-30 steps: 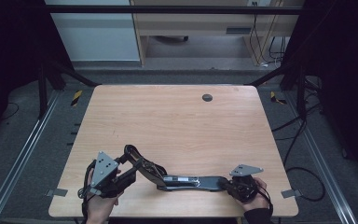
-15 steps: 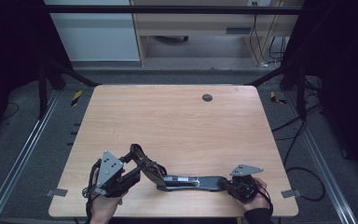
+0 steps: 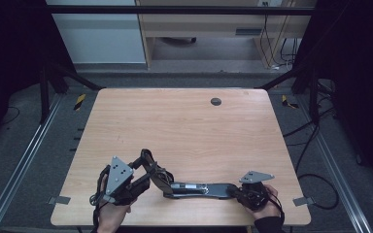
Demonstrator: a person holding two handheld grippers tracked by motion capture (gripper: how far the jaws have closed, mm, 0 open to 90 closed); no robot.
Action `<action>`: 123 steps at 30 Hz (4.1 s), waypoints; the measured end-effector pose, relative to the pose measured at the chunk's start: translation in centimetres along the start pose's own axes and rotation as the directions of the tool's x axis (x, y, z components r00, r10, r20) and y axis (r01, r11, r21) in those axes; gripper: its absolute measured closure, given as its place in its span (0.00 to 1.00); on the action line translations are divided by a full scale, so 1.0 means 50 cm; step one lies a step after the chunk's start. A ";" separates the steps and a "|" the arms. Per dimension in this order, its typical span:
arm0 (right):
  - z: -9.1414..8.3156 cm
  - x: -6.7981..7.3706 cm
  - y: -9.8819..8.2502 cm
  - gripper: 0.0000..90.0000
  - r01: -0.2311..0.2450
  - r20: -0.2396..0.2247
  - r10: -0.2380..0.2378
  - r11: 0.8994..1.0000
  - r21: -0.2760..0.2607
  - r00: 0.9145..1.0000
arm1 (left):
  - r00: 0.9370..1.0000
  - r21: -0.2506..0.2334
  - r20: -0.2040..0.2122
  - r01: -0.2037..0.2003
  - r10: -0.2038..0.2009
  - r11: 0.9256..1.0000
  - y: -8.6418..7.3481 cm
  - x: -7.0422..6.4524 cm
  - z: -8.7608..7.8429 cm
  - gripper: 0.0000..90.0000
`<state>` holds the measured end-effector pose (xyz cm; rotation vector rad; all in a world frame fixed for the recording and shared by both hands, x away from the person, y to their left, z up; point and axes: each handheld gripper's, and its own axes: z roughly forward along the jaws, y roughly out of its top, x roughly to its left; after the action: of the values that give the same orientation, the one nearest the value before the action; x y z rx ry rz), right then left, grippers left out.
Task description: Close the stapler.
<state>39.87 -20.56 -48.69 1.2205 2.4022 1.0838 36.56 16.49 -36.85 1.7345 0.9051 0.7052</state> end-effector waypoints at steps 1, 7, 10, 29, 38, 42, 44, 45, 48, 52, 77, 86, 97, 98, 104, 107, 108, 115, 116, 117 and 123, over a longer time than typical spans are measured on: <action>0.000 0.000 0.000 1.00 0.001 0.000 -0.001 1.000 -0.001 1.000 | 1.000 0.000 -0.001 -0.001 0.001 1.000 0.001 -0.001 0.000 0.64; 0.000 0.000 0.000 1.00 0.001 -0.001 -0.001 1.000 -0.001 1.000 | 1.000 -0.002 0.003 -0.009 0.009 1.000 0.004 -0.007 0.004 0.64; 0.000 0.000 0.000 1.00 0.000 0.001 0.000 1.000 0.000 1.000 | 1.000 -0.002 0.004 -0.013 0.013 1.000 0.006 -0.012 0.006 0.64; 0.001 -0.002 -0.001 1.00 0.005 0.000 -0.005 1.000 -0.004 1.000 | 0.998 0.003 -0.006 -0.056 0.056 0.998 0.016 -0.037 0.018 0.65; 0.001 -0.002 0.000 1.00 0.007 0.000 -0.007 1.000 -0.004 1.000 | 0.995 -0.006 -0.017 -0.094 0.094 0.996 0.020 -0.048 0.025 0.65; 0.001 -0.002 0.000 1.00 0.006 -0.001 -0.006 1.000 -0.004 1.000 | 0.996 0.004 -0.017 -0.091 0.091 0.996 0.021 -0.055 0.027 0.65; 0.001 -0.002 0.000 1.00 0.006 -0.001 -0.006 1.000 -0.004 1.000 | 0.995 0.004 -0.020 -0.095 0.095 0.995 0.022 -0.057 0.028 0.65; 0.001 -0.002 0.000 1.00 0.006 -0.001 -0.006 1.000 -0.004 1.000 | 0.995 0.005 -0.020 -0.098 0.098 0.995 0.022 -0.058 0.029 0.65; 0.001 -0.002 0.000 1.00 0.006 0.000 -0.006 1.000 -0.004 1.000 | 0.994 0.006 -0.022 -0.105 0.105 0.994 0.023 -0.062 0.031 0.65; 0.001 -0.002 0.000 1.00 0.006 -0.001 -0.006 1.000 -0.004 1.000 | 0.993 0.008 -0.027 -0.113 0.113 0.994 0.025 -0.066 0.033 0.65; 0.001 -0.002 0.000 1.00 0.002 -0.002 -0.002 1.000 -0.004 1.000 | 0.985 0.012 -0.043 -0.164 0.164 0.986 0.031 -0.097 0.050 0.65; 0.001 -0.001 0.000 1.00 0.000 -0.004 0.000 1.000 -0.002 1.000 | 0.981 0.014 -0.048 -0.188 0.188 0.982 0.032 -0.111 0.057 0.65; 0.001 -0.002 0.000 1.00 0.005 -0.004 -0.005 1.000 -0.004 1.000 | 0.972 0.015 -0.063 -0.226 0.227 0.974 0.032 -0.139 0.072 0.64; 0.001 -0.002 0.000 1.00 0.004 -0.003 -0.004 1.000 -0.004 1.000 | 0.971 0.016 -0.064 -0.229 0.230 0.973 0.033 -0.140 0.073 0.64; 0.001 -0.002 0.000 1.00 0.004 -0.003 -0.004 1.000 -0.004 1.000 | 0.967 0.013 -0.068 -0.243 0.244 0.970 0.032 -0.148 0.078 0.64; 0.001 -0.002 0.000 1.00 0.004 -0.003 -0.004 1.000 -0.005 1.000 | 0.966 0.014 -0.069 -0.247 0.248 0.969 0.032 -0.152 0.080 0.64; 0.001 -0.002 0.000 1.00 0.005 -0.003 -0.005 1.000 -0.004 1.000 | 0.966 0.014 -0.069 -0.248 0.248 0.969 0.032 -0.153 0.081 0.64; 0.001 -0.002 0.000 1.00 0.005 -0.003 -0.005 1.000 -0.004 1.000 | 0.960 0.017 -0.075 -0.270 0.271 0.963 0.031 -0.162 0.086 0.64; 0.001 -0.002 0.000 1.00 0.005 -0.003 -0.005 1.000 -0.004 1.000 | 0.959 0.017 -0.077 -0.274 0.274 0.962 0.030 -0.164 0.087 0.64; 0.001 -0.002 0.000 1.00 0.005 -0.003 -0.005 1.000 -0.005 1.000 | 0.958 0.016 -0.078 -0.275 0.275 0.961 0.030 -0.166 0.088 0.64; 0.001 -0.002 0.000 1.00 0.004 -0.003 -0.004 1.000 -0.004 1.000 | 0.953 0.013 -0.082 -0.293 0.293 0.956 0.028 -0.175 0.094 0.64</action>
<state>39.95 -20.61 -48.76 1.2126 2.4032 1.0892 35.86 6.50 -37.38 1.8726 0.7087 0.9769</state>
